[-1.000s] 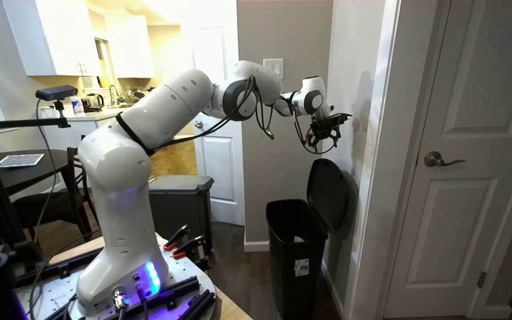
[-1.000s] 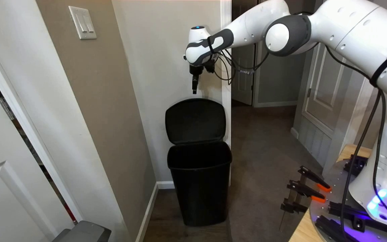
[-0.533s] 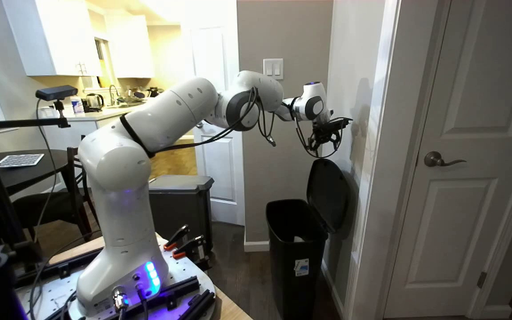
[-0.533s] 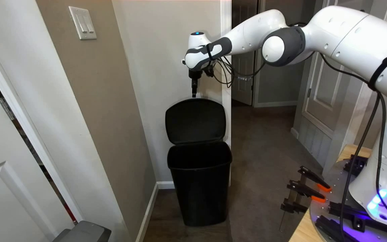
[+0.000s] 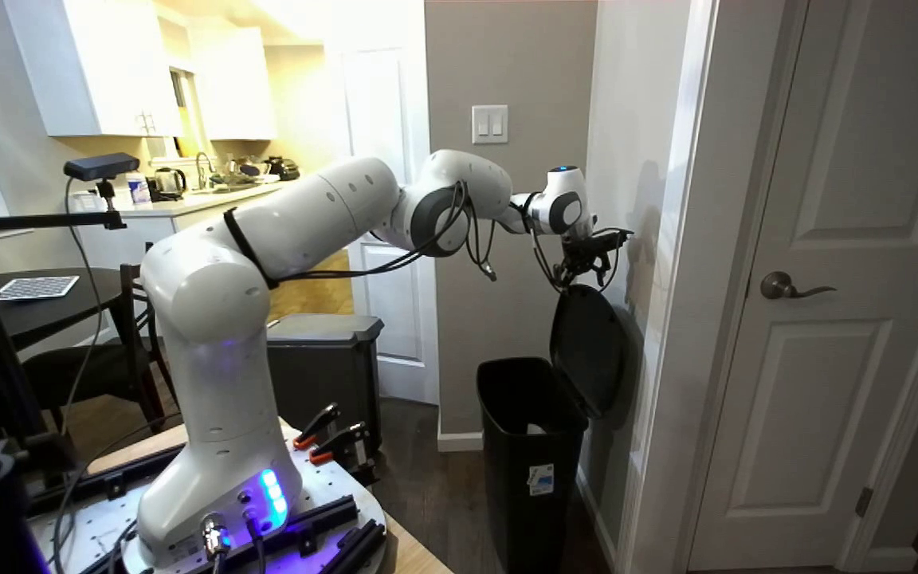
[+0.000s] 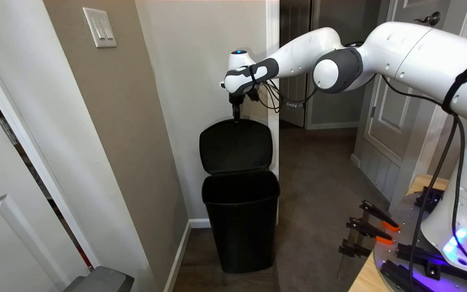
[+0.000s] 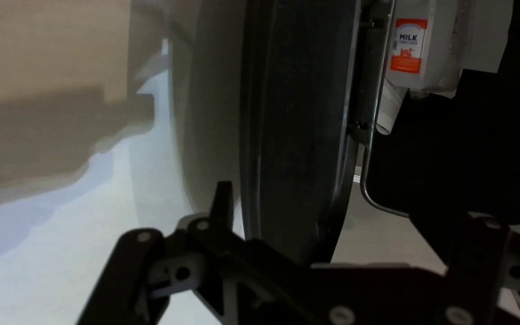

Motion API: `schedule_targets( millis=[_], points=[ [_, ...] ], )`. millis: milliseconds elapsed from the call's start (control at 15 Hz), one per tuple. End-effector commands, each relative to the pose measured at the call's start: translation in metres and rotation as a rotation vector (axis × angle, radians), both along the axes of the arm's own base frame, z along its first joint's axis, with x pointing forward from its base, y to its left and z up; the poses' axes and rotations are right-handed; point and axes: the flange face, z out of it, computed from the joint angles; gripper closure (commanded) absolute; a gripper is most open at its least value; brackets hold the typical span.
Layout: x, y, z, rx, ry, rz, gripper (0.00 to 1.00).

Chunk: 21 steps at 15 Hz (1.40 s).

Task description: Close the bin completely

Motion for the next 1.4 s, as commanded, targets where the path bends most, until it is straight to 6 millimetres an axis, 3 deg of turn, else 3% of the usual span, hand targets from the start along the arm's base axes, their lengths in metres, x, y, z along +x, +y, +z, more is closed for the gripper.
schedule_targets(
  millis=[0,600,1333],
  points=[
    [0.001,-0.013,-0.007,0.021,0.004,0.043,0.00],
    [0.000,-0.028,-0.010,0.047,0.010,0.061,0.00],
    [-0.011,-0.012,-0.011,0.179,0.136,0.107,0.00]
  ],
)
